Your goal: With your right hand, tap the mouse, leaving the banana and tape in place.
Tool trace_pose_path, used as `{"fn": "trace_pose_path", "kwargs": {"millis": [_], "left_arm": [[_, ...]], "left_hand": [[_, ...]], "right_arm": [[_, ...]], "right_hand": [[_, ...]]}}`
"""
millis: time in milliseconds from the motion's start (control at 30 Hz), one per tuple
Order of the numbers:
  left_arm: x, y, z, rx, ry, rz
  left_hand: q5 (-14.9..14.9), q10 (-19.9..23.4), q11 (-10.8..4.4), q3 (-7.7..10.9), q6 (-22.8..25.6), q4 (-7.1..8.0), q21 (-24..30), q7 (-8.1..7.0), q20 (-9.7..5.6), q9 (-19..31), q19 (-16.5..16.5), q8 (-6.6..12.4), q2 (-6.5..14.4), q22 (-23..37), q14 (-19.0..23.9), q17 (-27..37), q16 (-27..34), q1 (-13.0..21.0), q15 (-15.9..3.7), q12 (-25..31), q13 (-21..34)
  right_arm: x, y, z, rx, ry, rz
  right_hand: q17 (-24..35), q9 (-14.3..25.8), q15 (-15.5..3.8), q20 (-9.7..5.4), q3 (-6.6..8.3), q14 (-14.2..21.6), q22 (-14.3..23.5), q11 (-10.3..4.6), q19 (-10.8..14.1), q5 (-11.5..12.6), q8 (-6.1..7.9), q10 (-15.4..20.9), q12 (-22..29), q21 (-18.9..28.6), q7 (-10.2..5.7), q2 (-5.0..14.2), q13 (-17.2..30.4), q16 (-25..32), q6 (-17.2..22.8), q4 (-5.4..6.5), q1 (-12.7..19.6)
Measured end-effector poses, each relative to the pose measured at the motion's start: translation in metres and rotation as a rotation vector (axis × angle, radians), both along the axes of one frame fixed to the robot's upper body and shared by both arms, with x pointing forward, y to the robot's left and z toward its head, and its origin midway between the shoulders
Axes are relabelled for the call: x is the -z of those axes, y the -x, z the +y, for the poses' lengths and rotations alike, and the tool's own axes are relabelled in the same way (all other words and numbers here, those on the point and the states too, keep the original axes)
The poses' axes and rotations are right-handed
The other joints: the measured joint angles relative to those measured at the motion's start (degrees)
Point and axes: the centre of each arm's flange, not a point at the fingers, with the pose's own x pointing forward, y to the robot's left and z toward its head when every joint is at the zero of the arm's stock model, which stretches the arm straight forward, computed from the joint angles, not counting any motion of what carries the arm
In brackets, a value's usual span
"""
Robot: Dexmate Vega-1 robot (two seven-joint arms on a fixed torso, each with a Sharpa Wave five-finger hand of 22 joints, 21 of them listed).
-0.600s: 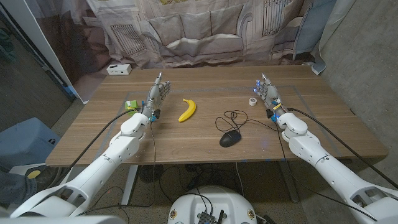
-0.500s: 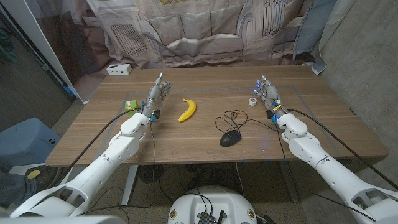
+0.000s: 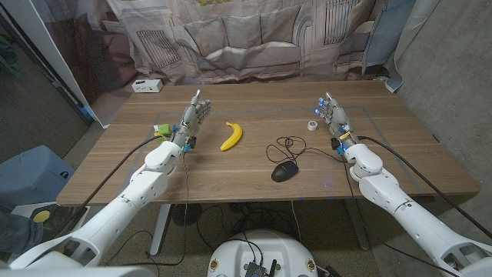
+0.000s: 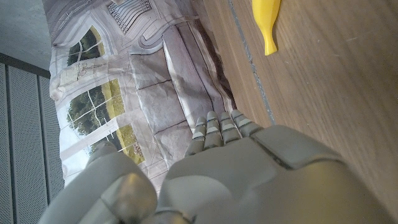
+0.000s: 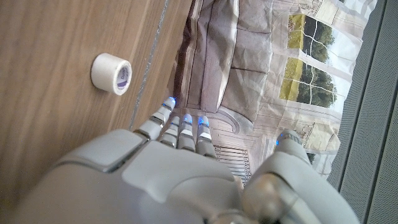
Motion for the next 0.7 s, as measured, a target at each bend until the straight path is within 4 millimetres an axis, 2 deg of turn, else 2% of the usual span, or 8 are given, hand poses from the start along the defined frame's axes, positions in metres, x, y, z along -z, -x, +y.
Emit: {"fn": "trace_pose_path", "kwargs": {"millis": [100,267,567,700], "left_arm": [[-0.001,0.002,0.002,-0.001,-0.006,-0.003],[-0.002,0.005,0.001,0.003,-0.015,-0.01],[-0.003,0.002,-0.007,0.017,-0.012,-0.014],[-0.004,0.003,-0.013,0.041,-0.01,-0.024]], "left_hand": [[0.0,0.3,-0.12,0.18,0.0,-0.18,0.0,0.0,0.07,0.0,0.1,0.0,0.0,0.0,0.5,0.0,0.0,0.0,-0.21,0.0,-0.2],[0.0,1.4,0.0,0.4,0.5,-0.4,0.8,0.11,0.34,0.0,2.8,0.45,0.1,0.0,1.7,0.0,0.6,0.8,0.3,0.6,-0.7],[0.0,2.8,-0.11,0.37,2.1,-0.43,0.8,0.25,0.63,0.0,3.1,0.85,0.4,0.0,3.6,0.0,0.8,1.1,0.34,0.8,-1.2],[0.0,3.5,0.0,0.39,2.6,-0.89,0.8,0.06,0.63,0.0,3.1,0.9,0.2,0.0,4.2,0.0,0.8,1.3,0.32,1.2,-1.4]], "right_arm": [[-0.001,0.004,-0.001,0.004,0.002,-0.014],[-0.001,0.013,-0.002,-0.001,0.007,-0.035],[-0.001,0.026,-0.005,-0.028,0.008,-0.074],[-0.002,0.033,-0.008,-0.034,0.016,-0.097]], "right_hand": [[0.0,0.0,0.0,-0.03,0.0,0.0,0.0,0.1,0.4,0.0,0.0,0.1,0.0,0.0,-0.12,0.0,0.0,0.0,0.3,0.0,0.0],[0.0,0.0,0.11,0.03,0.0,0.6,0.0,-0.03,0.6,0.0,0.0,0.4,0.0,0.0,-0.11,0.0,0.0,0.0,0.7,0.0,0.0],[0.0,0.0,-0.3,-0.21,-0.18,1.1,0.0,-0.41,1.0,0.0,0.22,1.4,0.0,0.0,-0.12,0.0,0.0,0.1,1.5,-0.17,0.0],[0.0,0.0,-0.08,0.1,-0.23,1.3,0.0,-0.41,1.3,0.0,0.22,1.4,0.0,0.0,-0.34,0.0,0.0,0.1,1.7,-0.22,0.0]]}}
